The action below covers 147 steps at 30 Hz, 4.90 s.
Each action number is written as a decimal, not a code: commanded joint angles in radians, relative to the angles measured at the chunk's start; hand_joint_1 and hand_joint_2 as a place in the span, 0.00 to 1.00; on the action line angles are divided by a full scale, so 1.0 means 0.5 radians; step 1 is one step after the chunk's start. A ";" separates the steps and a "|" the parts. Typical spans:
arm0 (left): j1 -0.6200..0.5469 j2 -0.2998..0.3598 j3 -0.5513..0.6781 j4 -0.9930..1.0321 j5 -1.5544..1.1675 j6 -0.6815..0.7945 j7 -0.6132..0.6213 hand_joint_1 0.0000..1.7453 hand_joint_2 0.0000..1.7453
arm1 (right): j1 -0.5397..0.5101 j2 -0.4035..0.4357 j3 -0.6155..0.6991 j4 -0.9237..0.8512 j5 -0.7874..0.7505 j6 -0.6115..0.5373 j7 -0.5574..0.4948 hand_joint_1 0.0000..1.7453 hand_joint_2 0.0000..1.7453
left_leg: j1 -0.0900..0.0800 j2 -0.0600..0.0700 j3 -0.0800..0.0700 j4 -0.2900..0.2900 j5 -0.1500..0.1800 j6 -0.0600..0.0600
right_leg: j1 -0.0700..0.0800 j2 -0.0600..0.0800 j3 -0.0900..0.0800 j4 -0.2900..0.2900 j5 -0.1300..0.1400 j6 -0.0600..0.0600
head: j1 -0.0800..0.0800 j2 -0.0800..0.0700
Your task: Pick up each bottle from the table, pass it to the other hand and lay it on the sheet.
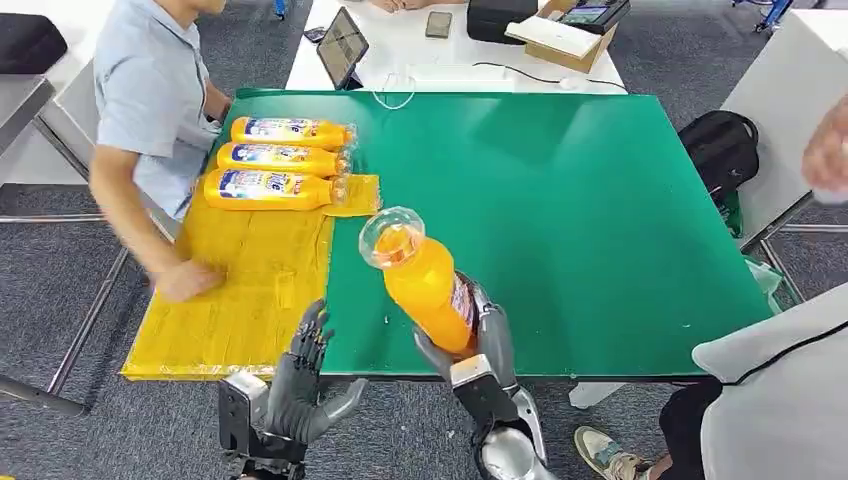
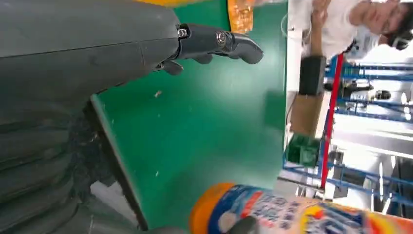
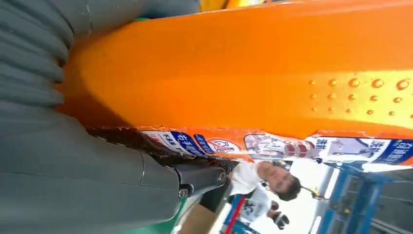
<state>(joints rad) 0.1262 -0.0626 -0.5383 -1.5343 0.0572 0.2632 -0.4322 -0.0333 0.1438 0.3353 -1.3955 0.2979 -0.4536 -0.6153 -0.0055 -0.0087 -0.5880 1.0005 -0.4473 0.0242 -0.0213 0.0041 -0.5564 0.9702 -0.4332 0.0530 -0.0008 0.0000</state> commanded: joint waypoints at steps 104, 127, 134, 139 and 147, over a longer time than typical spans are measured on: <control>-1.324 -0.114 0.936 2.108 -2.441 0.806 0.442 1.00 1.00 | -0.105 0.000 0.607 0.214 -0.405 -0.450 -0.166 0.00 0.00 | 0.005 -0.003 0.006 -0.001 0.004 -0.004 | 0.005 -0.008 0.008 -0.001 0.001 -0.005 | 0.000 0.000; -1.372 -0.264 0.969 2.116 -1.775 -0.335 0.049 0.00 0.00 | -0.112 0.008 0.550 0.342 -0.407 -0.402 -0.166 0.00 0.00 | 0.001 -0.006 0.013 -0.001 0.005 -0.002 | 0.001 -0.008 0.014 0.001 0.001 -0.001 | -0.001 0.000; -1.181 -0.299 0.916 1.712 -1.333 -0.323 -0.114 0.00 0.00 | -0.107 -0.002 0.552 0.357 -0.387 -0.441 -0.166 0.00 0.00 | 0.001 -0.007 0.017 -0.002 0.005 -0.003 | 0.001 -0.010 0.021 0.000 0.002 -0.004 | 0.001 0.000; -0.735 -0.397 0.791 0.741 -0.485 0.108 -0.477 0.00 1.00 | -0.073 -0.005 0.503 0.227 -0.456 -0.454 -0.166 0.00 0.00 | 0.003 -0.008 0.014 0.001 0.002 -0.005 | 0.004 -0.011 0.017 0.000 0.000 -0.006 | 0.001 0.000; -0.455 -0.359 0.640 0.232 0.098 0.190 -0.437 0.00 1.00 | 0.039 0.101 0.157 0.120 -0.686 -0.088 -0.166 0.00 0.00 | 0.002 -0.003 -0.001 0.004 0.002 -0.004 | 0.003 -0.006 0.001 0.004 -0.001 -0.003 | 0.000 0.000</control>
<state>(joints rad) -0.2276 -0.2503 -0.1404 -1.1286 -0.0242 0.3464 -0.6622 -0.0467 0.1625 0.5691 -1.2951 -0.0192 -0.5488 -0.6989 -0.0055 -0.0105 -0.5884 1.0010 -0.4451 0.0238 -0.0214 0.0014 -0.5566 0.9716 -0.4327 0.0533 -0.0008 0.0000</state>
